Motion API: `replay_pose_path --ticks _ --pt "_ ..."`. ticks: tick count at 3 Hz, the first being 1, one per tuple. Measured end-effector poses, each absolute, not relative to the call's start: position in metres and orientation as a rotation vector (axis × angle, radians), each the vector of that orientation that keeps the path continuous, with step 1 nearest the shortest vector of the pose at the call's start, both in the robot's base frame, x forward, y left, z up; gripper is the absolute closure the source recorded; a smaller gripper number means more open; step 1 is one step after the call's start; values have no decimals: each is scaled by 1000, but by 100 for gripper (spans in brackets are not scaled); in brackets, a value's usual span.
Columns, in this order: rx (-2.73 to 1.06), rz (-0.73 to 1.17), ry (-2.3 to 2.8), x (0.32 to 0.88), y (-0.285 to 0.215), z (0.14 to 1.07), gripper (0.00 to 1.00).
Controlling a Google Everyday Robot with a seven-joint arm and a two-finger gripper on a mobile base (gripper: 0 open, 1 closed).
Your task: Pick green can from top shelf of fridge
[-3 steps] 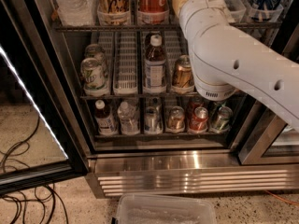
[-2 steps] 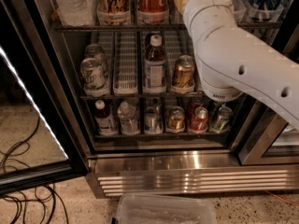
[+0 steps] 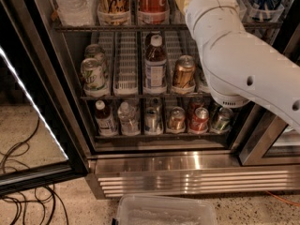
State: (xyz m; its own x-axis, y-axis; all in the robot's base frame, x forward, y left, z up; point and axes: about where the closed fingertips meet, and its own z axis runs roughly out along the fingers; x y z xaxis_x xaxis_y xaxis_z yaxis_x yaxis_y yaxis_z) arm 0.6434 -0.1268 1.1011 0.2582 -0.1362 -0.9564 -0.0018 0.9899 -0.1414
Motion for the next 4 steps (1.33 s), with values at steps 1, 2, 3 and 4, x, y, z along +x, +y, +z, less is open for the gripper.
replay_pose_path --ticks 1,2,3,4 --pt "-142 -69 1310 640 -125 1102 100" --pt "-172 -49 1295 631 -122 1109 100" --pt "-223 -3 1271 616 -117 1123 100" --pt "-299 100 1275 595 -109 1132 100"
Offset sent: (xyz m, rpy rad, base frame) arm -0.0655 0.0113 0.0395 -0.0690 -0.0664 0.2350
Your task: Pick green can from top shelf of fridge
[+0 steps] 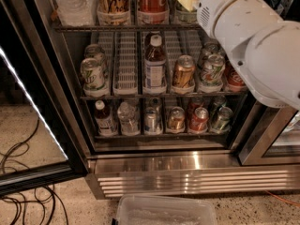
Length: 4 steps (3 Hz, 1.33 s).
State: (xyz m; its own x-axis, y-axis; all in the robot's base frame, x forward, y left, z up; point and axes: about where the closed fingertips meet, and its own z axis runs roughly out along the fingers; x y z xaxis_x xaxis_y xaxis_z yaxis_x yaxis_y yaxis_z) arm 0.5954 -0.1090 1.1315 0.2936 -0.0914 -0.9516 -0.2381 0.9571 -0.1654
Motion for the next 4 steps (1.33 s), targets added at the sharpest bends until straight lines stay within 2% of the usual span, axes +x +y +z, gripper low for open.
replay_pose_path --ticks 1,4 --pt "-364 214 1299 581 -105 1129 100" --pt "-476 302 1368 570 -76 1107 100"
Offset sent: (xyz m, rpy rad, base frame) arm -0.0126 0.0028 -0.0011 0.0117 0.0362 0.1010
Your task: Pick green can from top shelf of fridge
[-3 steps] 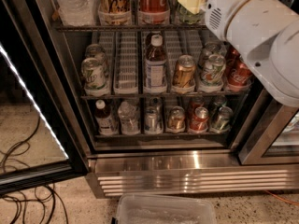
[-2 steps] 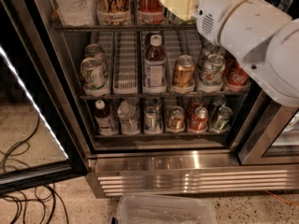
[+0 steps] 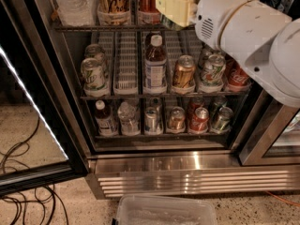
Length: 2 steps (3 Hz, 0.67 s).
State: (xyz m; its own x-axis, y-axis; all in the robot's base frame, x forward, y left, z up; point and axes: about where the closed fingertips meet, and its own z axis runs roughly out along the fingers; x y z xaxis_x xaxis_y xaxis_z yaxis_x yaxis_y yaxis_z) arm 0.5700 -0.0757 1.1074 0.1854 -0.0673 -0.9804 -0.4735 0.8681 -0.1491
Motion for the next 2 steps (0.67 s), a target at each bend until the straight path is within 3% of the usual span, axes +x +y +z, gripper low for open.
replay_pose_path --ticks 2 --pt "-528 602 1565 508 -70 1049 100"
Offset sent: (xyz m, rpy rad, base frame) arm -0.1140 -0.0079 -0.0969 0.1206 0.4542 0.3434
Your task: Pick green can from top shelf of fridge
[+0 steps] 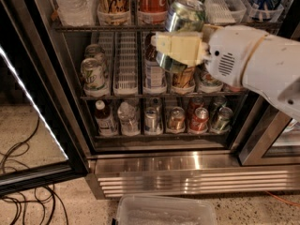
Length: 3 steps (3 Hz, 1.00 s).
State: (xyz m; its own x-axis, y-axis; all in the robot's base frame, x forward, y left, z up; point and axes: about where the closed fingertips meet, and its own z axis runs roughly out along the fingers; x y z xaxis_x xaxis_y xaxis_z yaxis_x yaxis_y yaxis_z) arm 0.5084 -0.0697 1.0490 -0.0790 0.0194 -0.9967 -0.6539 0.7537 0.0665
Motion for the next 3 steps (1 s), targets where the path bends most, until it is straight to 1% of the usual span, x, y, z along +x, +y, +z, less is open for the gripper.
replay_pose_path --ticks 1,3 --pt "-562 702 1681 479 -69 1021 100" --pt "-592 726 1694 472 -62 1017 100"
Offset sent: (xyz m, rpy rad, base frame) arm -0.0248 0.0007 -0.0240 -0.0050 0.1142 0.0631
